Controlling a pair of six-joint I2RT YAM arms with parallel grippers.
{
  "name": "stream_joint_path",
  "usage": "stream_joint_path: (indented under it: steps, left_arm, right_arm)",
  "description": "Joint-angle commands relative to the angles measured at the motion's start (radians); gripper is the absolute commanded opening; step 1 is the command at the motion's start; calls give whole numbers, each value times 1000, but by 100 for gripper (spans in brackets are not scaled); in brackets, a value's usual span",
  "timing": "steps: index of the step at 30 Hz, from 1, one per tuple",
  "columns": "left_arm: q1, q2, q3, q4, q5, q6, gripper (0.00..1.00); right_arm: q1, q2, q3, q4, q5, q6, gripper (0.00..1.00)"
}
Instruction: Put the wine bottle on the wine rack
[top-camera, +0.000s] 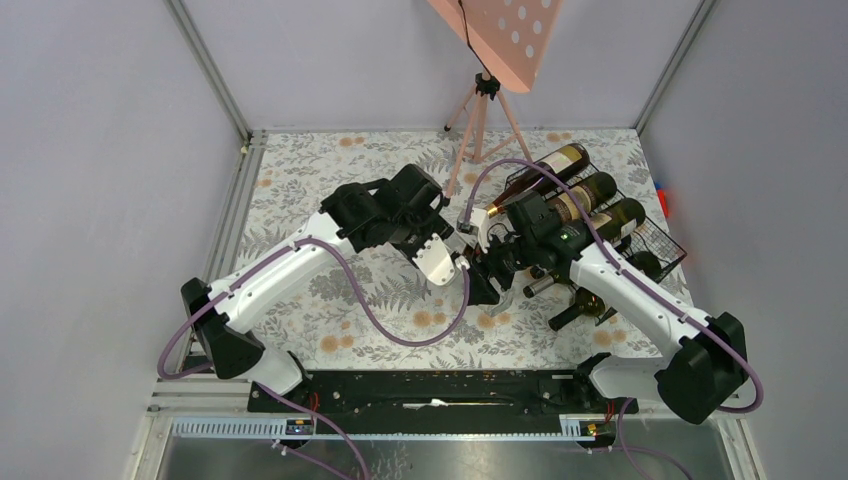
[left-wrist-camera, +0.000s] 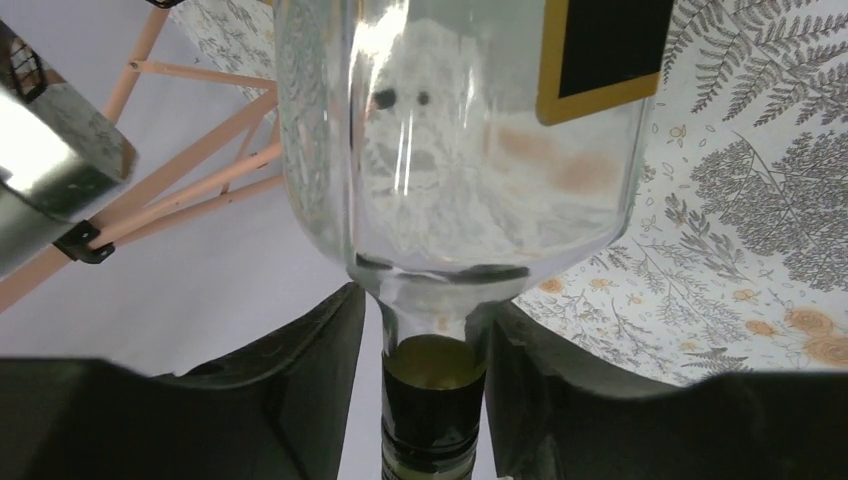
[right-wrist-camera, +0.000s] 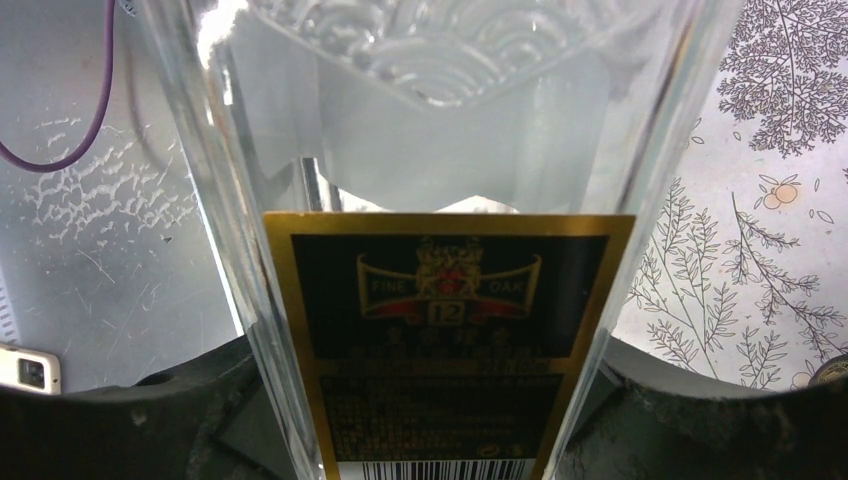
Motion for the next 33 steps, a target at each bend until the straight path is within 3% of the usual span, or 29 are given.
stream_joint_path:
  steps: [1,6,8,10,19,22,25,33]
  left_arm:
    - [-6,0,-10,18,7,-1,46]
    - [-5,-9,-31,21,14,-20,29]
    - [-6,-11,-41,22,22,-33,15]
    - [-7,-14,-51,23,25,-50,0]
    - [-4,-58,-79,47,37,-168,0]
    - [8,-72,-73,53,60,-205,0]
    - [30,-91,-74,57,97,-237,0]
    - [116,-159,-126,72,201,-298,0]
  right_arm:
    - [7,-60,20,73,-73,-16,0]
    - [7,-64,22,67,-72,-20,0]
    - [7,-64,24,65,-72,-22,0]
    - [7,-73,23,63,-66,-26,6]
    - [8,-99,2,76,-30,-27,74]
    - [7,-102,2,73,-23,-28,89]
    - [6,-110,-2,73,-13,-33,99]
    - [7,-129,-18,77,15,-39,100]
